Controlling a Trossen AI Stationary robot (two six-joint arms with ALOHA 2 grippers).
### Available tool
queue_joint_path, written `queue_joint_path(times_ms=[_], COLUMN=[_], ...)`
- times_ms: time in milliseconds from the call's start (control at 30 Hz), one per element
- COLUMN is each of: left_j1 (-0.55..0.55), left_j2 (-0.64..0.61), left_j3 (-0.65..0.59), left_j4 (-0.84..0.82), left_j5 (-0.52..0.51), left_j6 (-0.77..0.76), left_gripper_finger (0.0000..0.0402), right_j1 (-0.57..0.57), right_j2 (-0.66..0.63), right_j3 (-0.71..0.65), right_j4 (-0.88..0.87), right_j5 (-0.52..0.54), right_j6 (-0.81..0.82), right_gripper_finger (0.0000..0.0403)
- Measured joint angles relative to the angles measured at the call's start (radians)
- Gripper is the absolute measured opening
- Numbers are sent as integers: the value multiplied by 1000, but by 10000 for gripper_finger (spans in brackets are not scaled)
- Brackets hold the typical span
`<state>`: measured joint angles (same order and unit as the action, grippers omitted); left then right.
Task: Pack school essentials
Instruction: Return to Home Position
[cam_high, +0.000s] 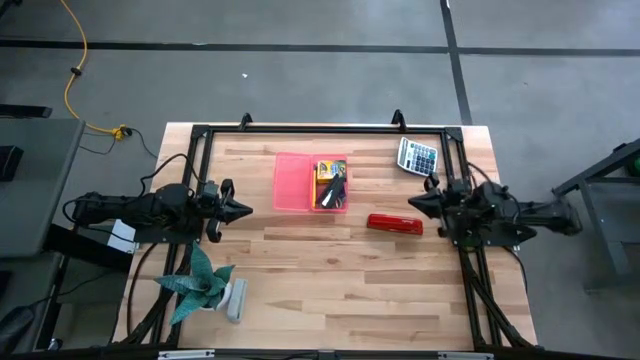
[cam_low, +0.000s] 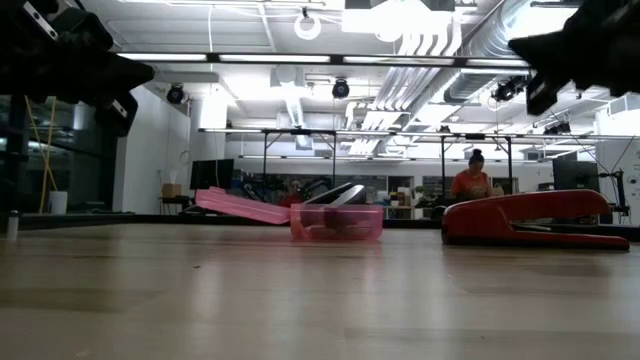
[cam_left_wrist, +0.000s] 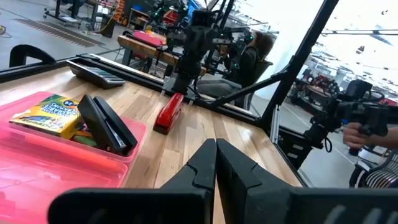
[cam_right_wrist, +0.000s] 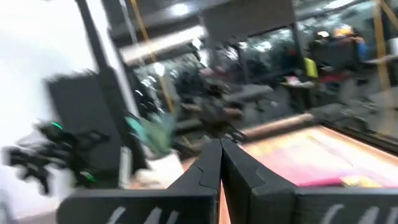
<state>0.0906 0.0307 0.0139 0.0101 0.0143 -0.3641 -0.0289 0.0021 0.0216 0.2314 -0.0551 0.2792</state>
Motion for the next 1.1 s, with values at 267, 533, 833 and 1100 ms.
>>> queue_joint_path(times_ms=[267, 533, 833, 1100], left_j1=[0, 0, 0, 0], left_j2=[0, 0, 0, 0], left_j3=[0, 0, 0, 0], left_j4=[1, 1, 1, 2], left_j5=[0, 0, 0, 0], left_j6=[0, 0, 0, 0], left_gripper_finger=[1, 1, 1, 1], right_j1=[-89, -93, -93, -93], right_j2=[0, 15, 27, 27], right_j3=[-10, -8, -8, -8], right_j4=[-157, -228, -228, -229], right_j5=[68, 52, 52, 51], right_j6=[-124, -154, -95, 67], right_gripper_finger=[0, 0, 0, 0])
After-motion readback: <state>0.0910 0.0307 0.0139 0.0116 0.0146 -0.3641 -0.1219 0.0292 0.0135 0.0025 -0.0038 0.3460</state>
